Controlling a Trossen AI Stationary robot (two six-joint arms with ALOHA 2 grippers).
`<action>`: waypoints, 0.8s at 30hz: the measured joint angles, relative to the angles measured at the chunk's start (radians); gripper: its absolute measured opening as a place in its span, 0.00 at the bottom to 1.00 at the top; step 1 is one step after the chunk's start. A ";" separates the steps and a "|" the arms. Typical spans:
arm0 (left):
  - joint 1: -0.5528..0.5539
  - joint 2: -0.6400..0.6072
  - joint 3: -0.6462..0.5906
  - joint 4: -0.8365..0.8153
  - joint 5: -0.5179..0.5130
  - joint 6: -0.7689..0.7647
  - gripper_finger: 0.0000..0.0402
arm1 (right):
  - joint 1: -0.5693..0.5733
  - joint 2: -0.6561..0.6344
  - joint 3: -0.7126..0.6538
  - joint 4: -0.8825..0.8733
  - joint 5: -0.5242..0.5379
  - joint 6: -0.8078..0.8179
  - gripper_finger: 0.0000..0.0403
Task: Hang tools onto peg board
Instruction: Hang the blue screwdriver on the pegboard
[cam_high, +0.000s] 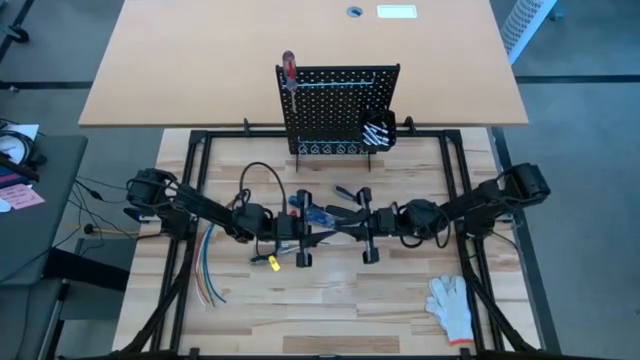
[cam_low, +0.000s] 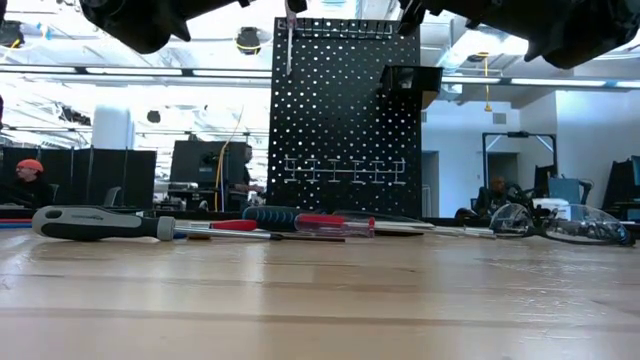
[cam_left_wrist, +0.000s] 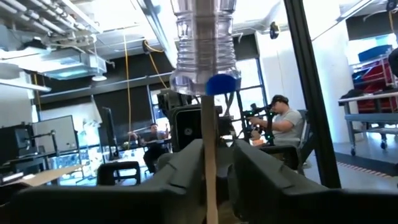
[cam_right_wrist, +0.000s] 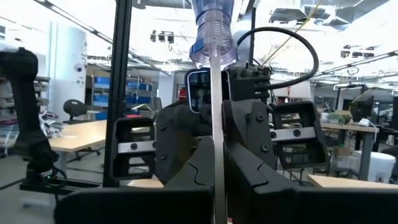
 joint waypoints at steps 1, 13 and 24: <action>-0.001 0.000 0.000 0.001 0.000 0.000 0.18 | 0.004 0.000 0.000 0.000 0.004 -0.001 0.04; -0.029 -0.103 0.001 -0.245 -0.111 -0.023 0.01 | -0.003 0.000 0.002 -0.073 0.012 -0.028 0.10; 0.023 -0.338 0.005 -0.590 -0.375 -0.084 0.01 | -0.057 -0.168 0.002 -0.437 0.127 -0.042 0.48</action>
